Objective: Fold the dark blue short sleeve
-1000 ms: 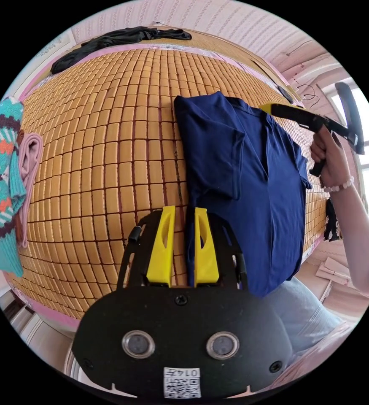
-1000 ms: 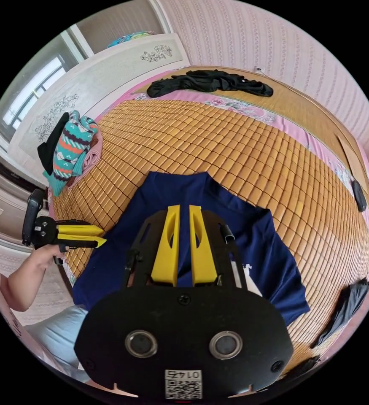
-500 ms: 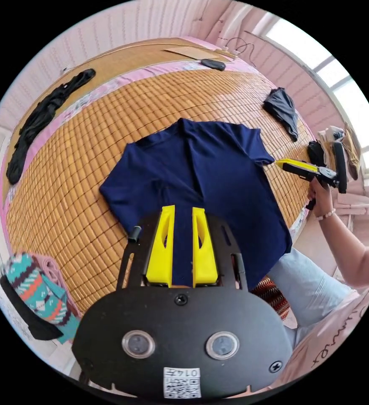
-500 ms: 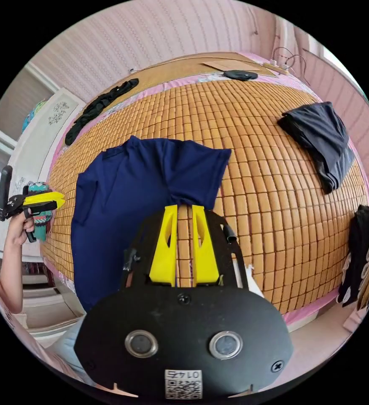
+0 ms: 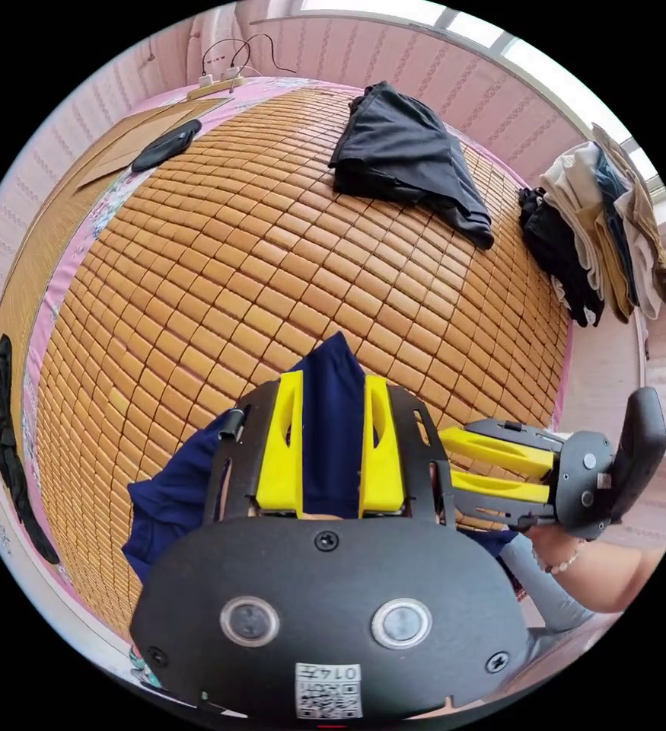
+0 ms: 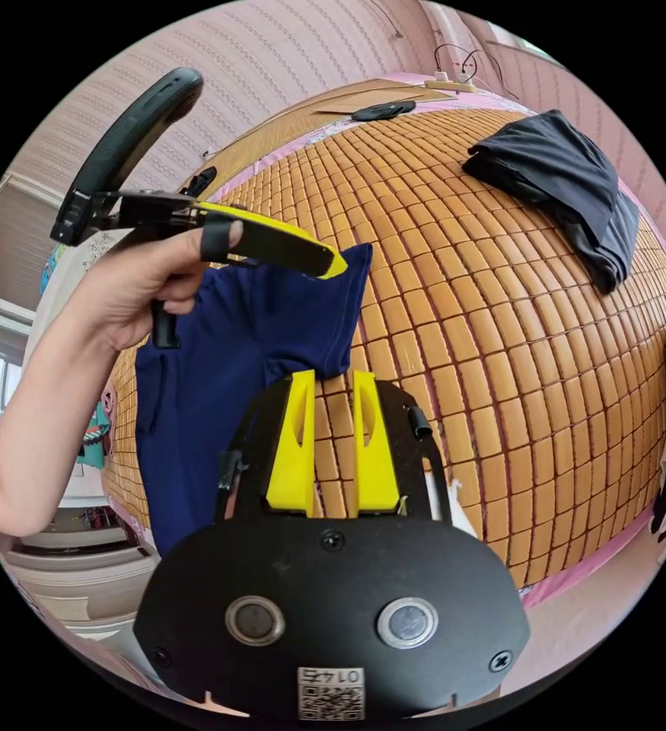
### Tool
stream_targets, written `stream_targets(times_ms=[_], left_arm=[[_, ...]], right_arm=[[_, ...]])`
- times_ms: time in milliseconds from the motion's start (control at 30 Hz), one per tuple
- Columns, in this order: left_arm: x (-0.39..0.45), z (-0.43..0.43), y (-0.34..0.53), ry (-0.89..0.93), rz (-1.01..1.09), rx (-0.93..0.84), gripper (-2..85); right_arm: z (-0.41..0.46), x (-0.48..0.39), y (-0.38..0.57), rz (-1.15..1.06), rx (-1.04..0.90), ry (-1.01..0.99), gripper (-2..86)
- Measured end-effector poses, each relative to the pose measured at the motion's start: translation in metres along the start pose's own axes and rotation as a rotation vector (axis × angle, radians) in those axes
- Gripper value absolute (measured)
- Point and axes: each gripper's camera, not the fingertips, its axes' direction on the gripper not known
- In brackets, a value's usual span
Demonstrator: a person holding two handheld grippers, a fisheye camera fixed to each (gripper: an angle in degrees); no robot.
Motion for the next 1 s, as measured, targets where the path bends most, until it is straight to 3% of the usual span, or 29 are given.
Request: stream_targets(times_ms=[200,500,767,1000], left_arm=[[0.039,0.010,-0.036,-0.134,0.151,-0.056,10.6],[0.059,0.001,-0.038,-0.138,0.236,-0.031,0.7],[0.040,-0.008,-0.016,-0.110,0.172,-0.014,-0.7],[-0.020,-0.063,0.053,-0.035,-0.023,0.177,-0.7]], right_arm=[[0.012,0.015,0.005,0.013,0.001,-0.010,4.8],[0.019,0.025,0.001,-0.036,-0.014,0.007,2.3],[0.022,0.027,0.001,-0.040,0.007,0.013,1.4],[0.007,0.022,-0.007,-0.060,0.113,-0.026,1.2]])
